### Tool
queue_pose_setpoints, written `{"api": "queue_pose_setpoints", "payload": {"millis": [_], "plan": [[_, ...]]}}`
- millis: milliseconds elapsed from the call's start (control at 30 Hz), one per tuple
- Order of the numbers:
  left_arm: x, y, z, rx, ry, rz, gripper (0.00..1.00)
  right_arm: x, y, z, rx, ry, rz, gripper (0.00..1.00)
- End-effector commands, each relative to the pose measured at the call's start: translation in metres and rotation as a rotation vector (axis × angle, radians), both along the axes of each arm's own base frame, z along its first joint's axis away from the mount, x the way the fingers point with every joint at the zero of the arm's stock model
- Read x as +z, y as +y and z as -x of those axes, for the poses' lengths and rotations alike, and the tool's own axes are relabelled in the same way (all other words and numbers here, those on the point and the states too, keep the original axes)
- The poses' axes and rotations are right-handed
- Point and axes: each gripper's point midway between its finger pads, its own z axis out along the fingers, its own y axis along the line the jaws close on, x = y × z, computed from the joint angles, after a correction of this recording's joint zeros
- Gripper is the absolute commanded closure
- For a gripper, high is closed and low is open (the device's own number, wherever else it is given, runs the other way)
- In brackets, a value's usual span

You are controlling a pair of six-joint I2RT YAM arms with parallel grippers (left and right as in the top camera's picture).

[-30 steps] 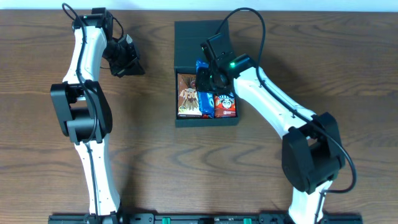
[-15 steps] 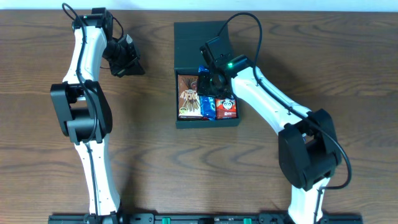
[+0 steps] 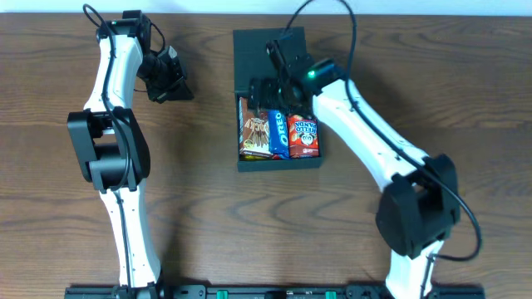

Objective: Pack container
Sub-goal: 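Push the Oreo pack down into the box with the right gripper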

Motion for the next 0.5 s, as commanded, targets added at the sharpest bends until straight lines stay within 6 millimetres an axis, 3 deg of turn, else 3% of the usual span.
{"api": "queue_pose_setpoints", "payload": {"millis": [0, 33, 100, 133, 267, 467], "plan": [[-0.008, 0.003, 0.002, -0.014, 0.01, -0.002, 0.94, 0.06, -0.008, -0.008, 0.066, -0.163, 0.019, 0.05], [-0.008, 0.003, 0.002, -0.015, 0.011, -0.002, 0.94, 0.063, -0.008, -0.008, 0.084, -0.175, 0.026, 0.19], [-0.008, 0.003, 0.002, -0.015, 0.01, -0.002, 0.94, 0.065, -0.009, -0.005, 0.123, -0.186, 0.047, 0.76], [-0.008, 0.003, 0.002, -0.015, 0.01, -0.002, 0.94, 0.063, -0.011, -0.002, 0.133, -0.175, 0.059, 0.99], [-0.008, 0.003, 0.001, -0.014, 0.006, -0.003, 0.94, 0.043, -0.021, 0.019, 0.178, -0.07, 0.118, 0.99], [-0.008, 0.003, -0.001, -0.015, -0.001, -0.003, 0.94, 0.003, -0.009, 0.065, 0.395, 0.094, 0.046, 0.99]]}}
